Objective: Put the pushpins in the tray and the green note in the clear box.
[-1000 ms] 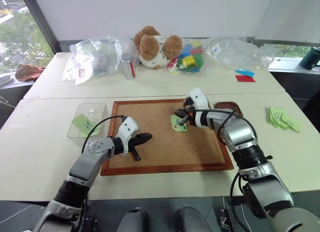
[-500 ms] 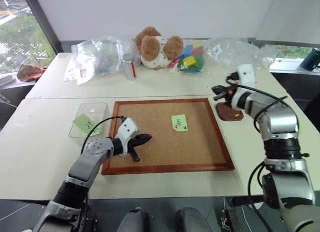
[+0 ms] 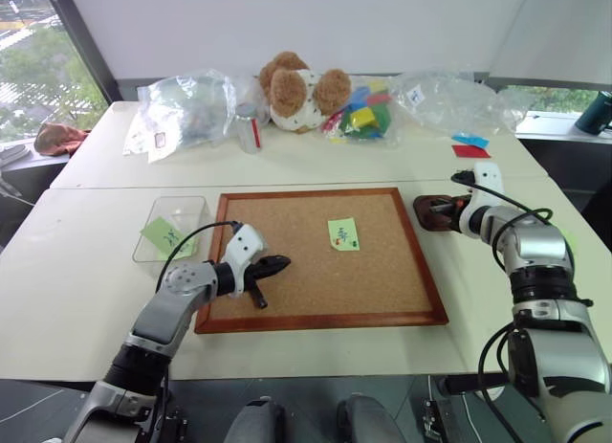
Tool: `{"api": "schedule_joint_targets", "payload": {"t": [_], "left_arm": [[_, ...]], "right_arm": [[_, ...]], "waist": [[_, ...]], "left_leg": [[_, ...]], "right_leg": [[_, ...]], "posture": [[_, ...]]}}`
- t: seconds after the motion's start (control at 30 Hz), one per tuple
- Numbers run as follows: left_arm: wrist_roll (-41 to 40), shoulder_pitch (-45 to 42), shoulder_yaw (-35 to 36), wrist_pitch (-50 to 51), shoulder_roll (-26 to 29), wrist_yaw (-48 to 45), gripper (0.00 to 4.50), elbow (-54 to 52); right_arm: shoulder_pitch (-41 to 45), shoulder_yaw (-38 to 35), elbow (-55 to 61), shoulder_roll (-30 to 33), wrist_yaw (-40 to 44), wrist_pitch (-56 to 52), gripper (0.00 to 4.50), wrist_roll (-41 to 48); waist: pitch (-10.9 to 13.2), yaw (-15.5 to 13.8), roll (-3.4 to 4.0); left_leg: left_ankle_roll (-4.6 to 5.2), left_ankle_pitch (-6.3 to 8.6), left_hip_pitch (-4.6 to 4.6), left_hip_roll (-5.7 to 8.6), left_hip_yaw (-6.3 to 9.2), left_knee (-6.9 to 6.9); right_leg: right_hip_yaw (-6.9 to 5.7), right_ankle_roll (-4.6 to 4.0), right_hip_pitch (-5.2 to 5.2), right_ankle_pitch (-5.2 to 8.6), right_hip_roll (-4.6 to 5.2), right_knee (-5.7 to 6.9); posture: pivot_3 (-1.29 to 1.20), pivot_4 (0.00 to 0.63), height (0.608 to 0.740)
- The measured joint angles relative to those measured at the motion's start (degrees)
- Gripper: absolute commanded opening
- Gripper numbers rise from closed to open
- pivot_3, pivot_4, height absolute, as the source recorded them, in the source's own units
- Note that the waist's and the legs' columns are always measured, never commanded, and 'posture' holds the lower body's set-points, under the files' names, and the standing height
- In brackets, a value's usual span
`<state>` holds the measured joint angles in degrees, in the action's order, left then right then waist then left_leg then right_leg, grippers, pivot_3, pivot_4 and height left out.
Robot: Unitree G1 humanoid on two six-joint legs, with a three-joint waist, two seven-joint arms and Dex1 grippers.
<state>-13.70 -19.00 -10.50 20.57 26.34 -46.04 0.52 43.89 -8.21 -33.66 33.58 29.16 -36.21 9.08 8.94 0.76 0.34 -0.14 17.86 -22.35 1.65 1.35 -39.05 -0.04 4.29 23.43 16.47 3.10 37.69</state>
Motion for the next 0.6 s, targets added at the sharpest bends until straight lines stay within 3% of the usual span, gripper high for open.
{"api": "schedule_joint_targets", "payload": {"t": [0.23, 0.5, 0.6], "left_arm": [[0.19, 0.12, 0.00, 0.06, -0.01, 0.07, 0.00, -0.27], [0.60, 0.22, 0.02, 0.19, -0.13, 0.12, 0.00, -0.60], [0.62, 0.21, 0.04, 0.22, -0.36, 0.18, 0.00, -0.61]], "right_arm": [[-0.06, 0.03, -0.36, 0.00, 0.02, -0.08, 4.46, 0.10], [-0.73, -0.99, 2.61, 0.55, 0.21, -1.61, 4.46, 1.01], [-2.58, -0.94, 8.79, 1.91, 2.55, -3.67, 4.46, 2.04]], "waist": [[0.00, -0.01, 0.00], [0.00, -0.04, 0.00], [0.00, -0.11, 0.00]], "left_leg": [[0.00, 0.00, 0.00, 0.00, 0.00, 0.00], [0.00, 0.00, 0.00, 0.00, 0.01, 0.01], [0.01, 0.01, -0.01, 0.00, 0.01, 0.01]], "right_leg": [[0.00, 0.00, 0.00, 0.00, 0.00, 0.00], [0.00, 0.00, 0.01, 0.00, 0.00, 0.00], [0.00, 0.00, 0.01, 0.00, 0.00, -0.01]], "posture": [[0.00, 0.150, 0.740], [0.00, 0.150, 0.740], [0.00, 0.150, 0.740]]}}
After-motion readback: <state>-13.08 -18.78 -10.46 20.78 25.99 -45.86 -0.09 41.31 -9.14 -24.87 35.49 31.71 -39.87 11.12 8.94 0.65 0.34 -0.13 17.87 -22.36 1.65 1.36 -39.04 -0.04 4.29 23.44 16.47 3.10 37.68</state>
